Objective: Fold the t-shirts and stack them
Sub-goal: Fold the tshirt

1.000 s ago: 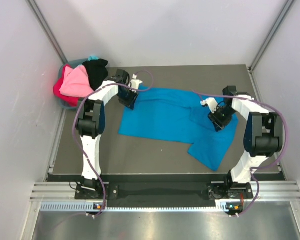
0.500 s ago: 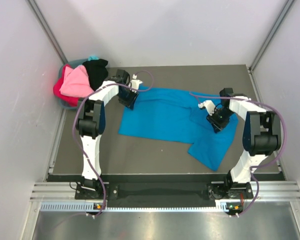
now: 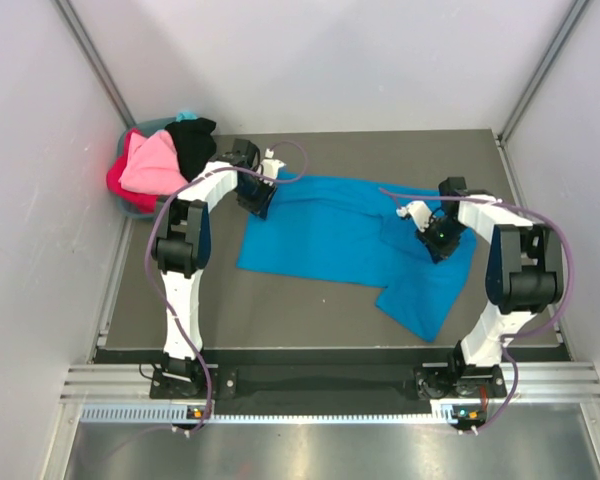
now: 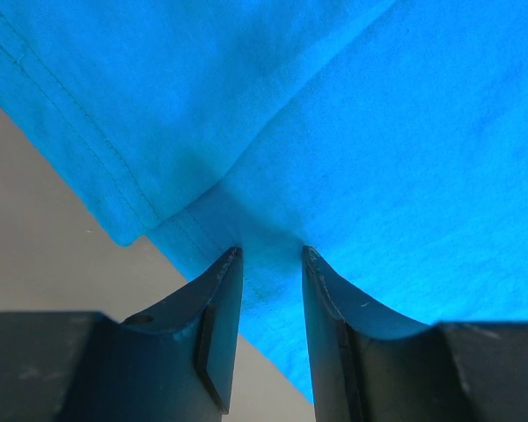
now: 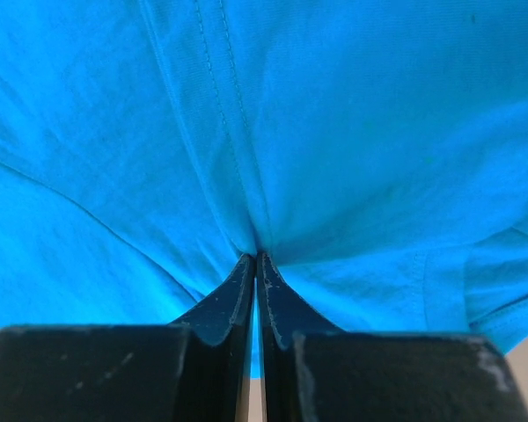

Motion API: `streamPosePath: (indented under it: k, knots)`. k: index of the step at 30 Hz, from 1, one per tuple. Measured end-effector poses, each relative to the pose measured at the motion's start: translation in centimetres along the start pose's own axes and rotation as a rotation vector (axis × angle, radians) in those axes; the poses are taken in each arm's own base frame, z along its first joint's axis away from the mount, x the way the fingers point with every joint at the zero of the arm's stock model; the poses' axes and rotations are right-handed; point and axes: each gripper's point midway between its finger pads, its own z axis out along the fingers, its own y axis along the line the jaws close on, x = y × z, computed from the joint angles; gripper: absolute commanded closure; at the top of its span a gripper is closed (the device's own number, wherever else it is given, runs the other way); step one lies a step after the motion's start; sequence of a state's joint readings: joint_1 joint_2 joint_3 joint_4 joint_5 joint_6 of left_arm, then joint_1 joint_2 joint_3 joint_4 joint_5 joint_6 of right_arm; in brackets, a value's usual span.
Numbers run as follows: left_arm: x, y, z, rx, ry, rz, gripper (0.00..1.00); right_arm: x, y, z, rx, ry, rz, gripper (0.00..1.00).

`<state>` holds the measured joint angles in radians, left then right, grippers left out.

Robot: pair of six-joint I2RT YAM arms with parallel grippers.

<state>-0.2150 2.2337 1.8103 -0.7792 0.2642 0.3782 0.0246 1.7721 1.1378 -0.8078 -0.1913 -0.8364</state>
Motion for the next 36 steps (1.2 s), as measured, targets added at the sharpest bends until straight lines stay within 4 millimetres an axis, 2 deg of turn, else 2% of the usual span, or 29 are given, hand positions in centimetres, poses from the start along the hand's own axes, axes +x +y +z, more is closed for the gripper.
streamPosePath:
  k: [21, 36]
  knots:
    - [-0.2, 0.0, 0.1, -0.002, -0.007, -0.009, 0.62, -0.5, 1.1, -3.6, 0.052, -0.025, -0.026, 1.00]
    - [-0.1, 0.2, 0.1, -0.006, -0.010, -0.011, 0.62, 0.0, 0.9, -3.9, 0.072, -0.002, -0.029, 1.00]
